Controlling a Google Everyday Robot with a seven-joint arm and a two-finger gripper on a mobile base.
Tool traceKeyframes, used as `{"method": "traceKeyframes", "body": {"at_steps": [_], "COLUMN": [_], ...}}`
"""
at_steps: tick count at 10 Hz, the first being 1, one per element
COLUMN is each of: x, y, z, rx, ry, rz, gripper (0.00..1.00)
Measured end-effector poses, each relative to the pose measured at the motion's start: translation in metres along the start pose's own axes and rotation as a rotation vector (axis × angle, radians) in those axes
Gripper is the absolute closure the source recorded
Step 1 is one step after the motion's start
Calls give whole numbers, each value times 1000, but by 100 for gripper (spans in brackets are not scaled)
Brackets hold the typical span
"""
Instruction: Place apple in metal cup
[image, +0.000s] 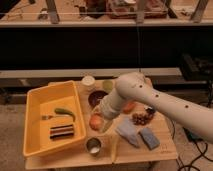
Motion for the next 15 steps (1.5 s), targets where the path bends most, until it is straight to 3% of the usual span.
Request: {"method": "traceKeyframes", "body": {"at_steps": [3,7,11,15], "x": [-9,-10,-7,-2], "y": [28,44,53,56], "z": [36,50,70,72], "rx": [-79,-121,-146,-133], "ry": [-73,-107,-120,-123], "rz": [-23,-23,-8,10], "gripper": [65,65,65,65]}}
